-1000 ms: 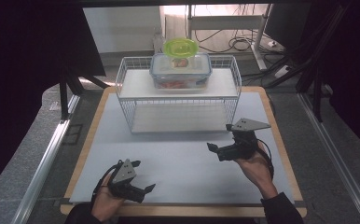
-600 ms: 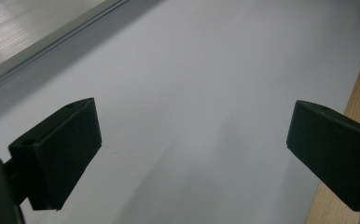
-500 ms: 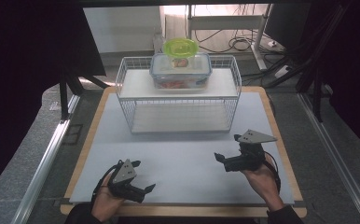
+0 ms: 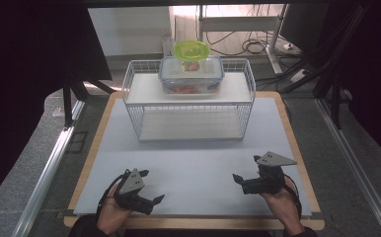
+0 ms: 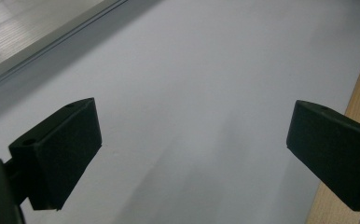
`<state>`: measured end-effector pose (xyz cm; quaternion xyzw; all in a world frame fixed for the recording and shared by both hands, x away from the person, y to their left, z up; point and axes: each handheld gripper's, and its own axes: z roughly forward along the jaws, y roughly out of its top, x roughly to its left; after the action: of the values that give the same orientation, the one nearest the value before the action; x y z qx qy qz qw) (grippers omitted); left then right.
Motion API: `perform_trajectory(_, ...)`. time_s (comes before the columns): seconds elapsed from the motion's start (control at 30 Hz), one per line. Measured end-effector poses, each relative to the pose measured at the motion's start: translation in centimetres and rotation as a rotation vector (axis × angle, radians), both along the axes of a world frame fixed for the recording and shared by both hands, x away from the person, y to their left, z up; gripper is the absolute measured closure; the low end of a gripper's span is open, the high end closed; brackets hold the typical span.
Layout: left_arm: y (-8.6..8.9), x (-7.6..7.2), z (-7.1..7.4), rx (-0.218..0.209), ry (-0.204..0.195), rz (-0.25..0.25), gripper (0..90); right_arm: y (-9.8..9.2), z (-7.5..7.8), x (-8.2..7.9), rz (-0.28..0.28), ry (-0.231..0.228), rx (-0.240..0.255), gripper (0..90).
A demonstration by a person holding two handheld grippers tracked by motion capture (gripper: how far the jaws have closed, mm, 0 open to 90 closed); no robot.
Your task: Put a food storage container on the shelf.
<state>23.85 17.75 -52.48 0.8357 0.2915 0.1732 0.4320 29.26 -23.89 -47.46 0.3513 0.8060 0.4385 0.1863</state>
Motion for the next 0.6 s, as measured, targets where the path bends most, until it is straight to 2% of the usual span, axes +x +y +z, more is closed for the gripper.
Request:
perform_trajectory(0.27, -0.1, 0.1, -0.1, 0.007, 0.009, -0.004, 2.9, -0.5, -1.8, -0.6, -0.021, 0.039, -0.055, 0.0)
perform_trajectory(0.4, -0.1, 0.1, -0.1, 0.008, 0.012, -0.005, 2.9, -0.6, -2.9, -0.6, -0.031, 0.083, -0.096, 0.0)
perform_trajectory(0.5, -0.1, 0.1, -0.1, 0.008, 0.012, -0.004, 2.9, -0.7, -3.3, -0.5, -0.037, 0.11, -0.104, 0.0)
perform_trajectory(0.6, -0.1, 0.1, -0.1, 0.007, 0.011, -0.004, 2.9, -0.7, -3.3, -0.5, -0.041, 0.105, -0.109, 0.0)
